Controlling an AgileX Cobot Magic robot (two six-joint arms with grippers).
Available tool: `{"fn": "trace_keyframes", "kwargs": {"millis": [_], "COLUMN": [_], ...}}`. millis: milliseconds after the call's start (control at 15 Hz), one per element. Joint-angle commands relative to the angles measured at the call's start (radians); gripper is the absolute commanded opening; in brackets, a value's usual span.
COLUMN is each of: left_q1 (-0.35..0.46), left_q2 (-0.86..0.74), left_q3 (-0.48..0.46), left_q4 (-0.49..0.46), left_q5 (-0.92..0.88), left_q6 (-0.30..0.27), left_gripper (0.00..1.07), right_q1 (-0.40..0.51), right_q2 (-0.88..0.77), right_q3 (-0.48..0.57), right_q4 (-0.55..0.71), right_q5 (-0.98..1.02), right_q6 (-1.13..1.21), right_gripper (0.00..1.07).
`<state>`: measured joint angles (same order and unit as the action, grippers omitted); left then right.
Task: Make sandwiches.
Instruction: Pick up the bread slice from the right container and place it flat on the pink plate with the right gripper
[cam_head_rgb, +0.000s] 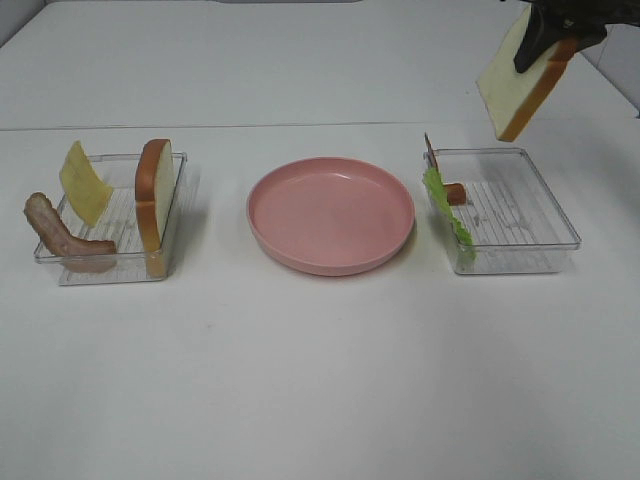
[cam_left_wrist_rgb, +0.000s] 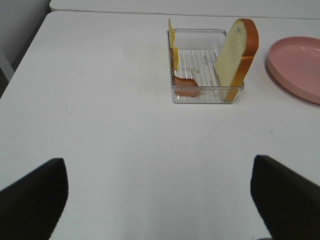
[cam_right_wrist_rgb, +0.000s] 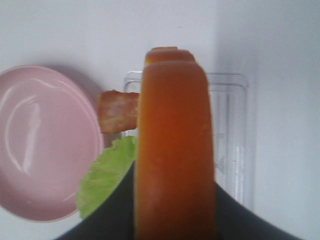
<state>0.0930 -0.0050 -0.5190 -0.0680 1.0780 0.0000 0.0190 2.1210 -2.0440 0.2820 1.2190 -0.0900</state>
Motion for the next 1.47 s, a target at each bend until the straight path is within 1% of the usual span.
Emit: {"fn": "trace_keyframes", "kwargs": {"millis": [67,200,267,467,533,667,800,1267,1467], "left_q1": [0.002,0.002,0.002,0.002,0.002,0.002,0.002,0.002,0.002], "left_q2": [-0.016,-0.016,-0.016,-0.016,-0.016,-0.016,-0.016,-0.016,-0.016], "left_q3": [0.001,0.001,0.001,0.001,0.001,0.001,0.001,0.001,0.001], "left_q4": [-0.008,-0.008,-0.008,-0.008,-0.007,-0.007,-0.007,-0.007,-0.007], "left_q5": [-0.004,-0.004,-0.004,-0.004,-0.004,-0.004,-0.004,-0.004,-0.004], "left_q6": [0.0,0.0,0.0,0.0,0.0,0.0,0.0,0.0,0.0], "left_gripper": [0.91,0.91,0.91,0.91,0.91,0.91,0.91,0.91,0.91], "right_q1": [0.04,0.122,0.194,0.288,0.366,0.412,0.456,0.454,0.454], "right_q2": [-0.009,-0.009,-0.009,-0.009,-0.005,0.006,0.053,0.196,0.244], "right_q3": [-0.006,-0.006,-0.006,-0.006,-0.006,-0.006,-0.006,-0.006,-0.006], "right_q4": [0.06,0.071,0.071,0.071,0.071,0.071,0.074,0.085,0.059], "right_q5": [0.109,0.105,0.101,0.077,0.037,0.003,-0.051,-0.154,-0.17], "right_q6": [-0.039,-0.041,-0.041,-0.037,-0.009,0.014,0.033,0.034,0.033], "right_gripper": [0.0,0.0,0.0,0.0,0.0,0.0,0.0,0.0,0.0]}}
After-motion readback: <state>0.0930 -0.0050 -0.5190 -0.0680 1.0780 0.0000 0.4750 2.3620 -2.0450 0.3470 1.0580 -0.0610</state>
